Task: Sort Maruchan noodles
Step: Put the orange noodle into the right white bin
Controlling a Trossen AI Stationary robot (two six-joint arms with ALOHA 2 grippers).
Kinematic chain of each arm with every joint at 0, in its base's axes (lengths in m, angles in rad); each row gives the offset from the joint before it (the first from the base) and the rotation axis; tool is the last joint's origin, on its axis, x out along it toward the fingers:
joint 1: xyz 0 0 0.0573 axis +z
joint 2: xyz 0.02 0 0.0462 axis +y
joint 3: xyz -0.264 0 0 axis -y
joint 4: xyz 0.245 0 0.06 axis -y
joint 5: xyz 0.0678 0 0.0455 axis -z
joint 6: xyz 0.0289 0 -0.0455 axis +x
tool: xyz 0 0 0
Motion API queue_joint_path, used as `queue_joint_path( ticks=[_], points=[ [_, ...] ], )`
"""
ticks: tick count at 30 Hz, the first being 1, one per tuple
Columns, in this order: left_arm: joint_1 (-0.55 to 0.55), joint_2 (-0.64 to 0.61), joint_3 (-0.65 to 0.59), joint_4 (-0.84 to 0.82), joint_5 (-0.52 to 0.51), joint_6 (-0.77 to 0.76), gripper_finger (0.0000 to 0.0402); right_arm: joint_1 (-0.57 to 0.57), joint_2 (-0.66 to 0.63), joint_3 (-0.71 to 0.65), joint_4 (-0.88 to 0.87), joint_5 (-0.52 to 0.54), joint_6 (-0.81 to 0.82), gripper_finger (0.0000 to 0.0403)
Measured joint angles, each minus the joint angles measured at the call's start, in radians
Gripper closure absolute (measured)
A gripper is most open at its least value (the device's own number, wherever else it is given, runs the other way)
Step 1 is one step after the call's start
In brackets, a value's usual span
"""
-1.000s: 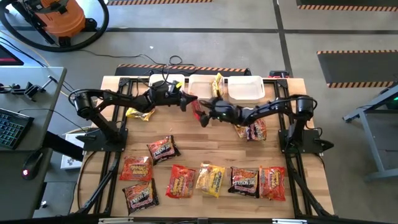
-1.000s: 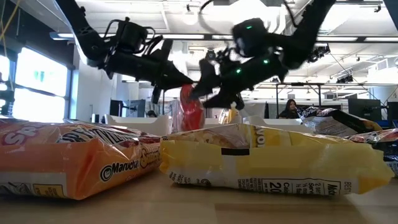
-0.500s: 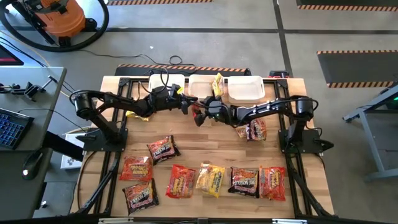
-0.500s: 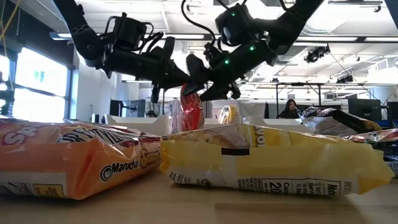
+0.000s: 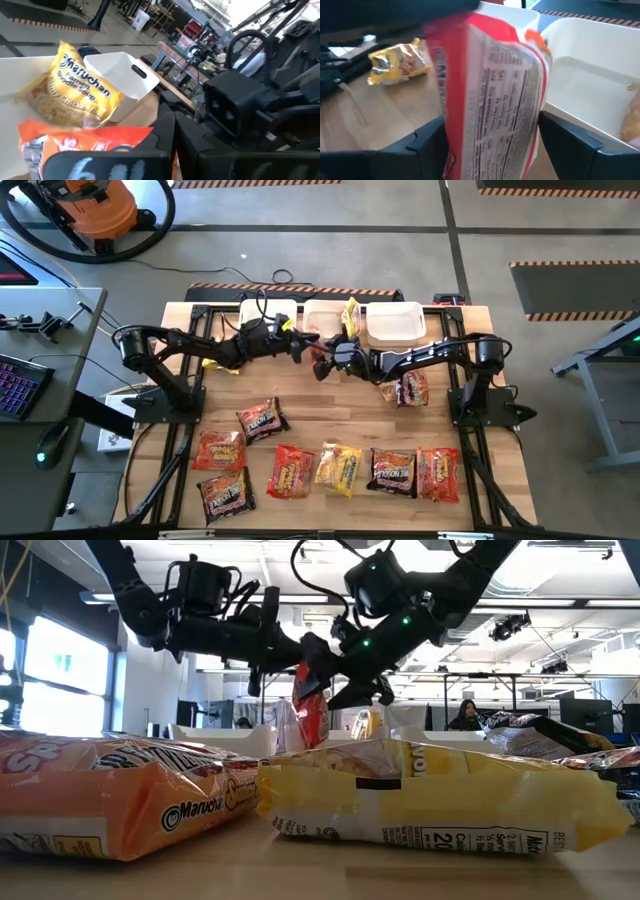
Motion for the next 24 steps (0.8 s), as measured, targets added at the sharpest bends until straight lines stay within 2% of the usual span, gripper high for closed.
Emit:
queue_joint_path(
  ticks=[6, 16, 21, 24],
  points=[
    [-0.003, 0.000, 0.000, 0.002, 0.000, 0.009, 0.0401, -0.022, 0.000, 0.000, -0.009, -0.029, -0.001, 0.0173],
    [0.023, -0.005, 0.000, -0.001, 0.047, 0.067, 0.0368, -0.025, 0.000, 0.000, -0.012, -0.044, -0.054, 0.0322],
    [0.059, -0.068, -0.010, -0.003, 0.124, 0.145, 0.0348, -0.027, -0.003, 0.000, -0.012, -0.055, -0.080, 0.0368],
    [0.071, -0.145, -0.051, 0.002, 0.116, 0.207, 0.0347, -0.038, -0.030, 0.000, -0.042, -0.100, -0.094, 0.0382]
  ],
)
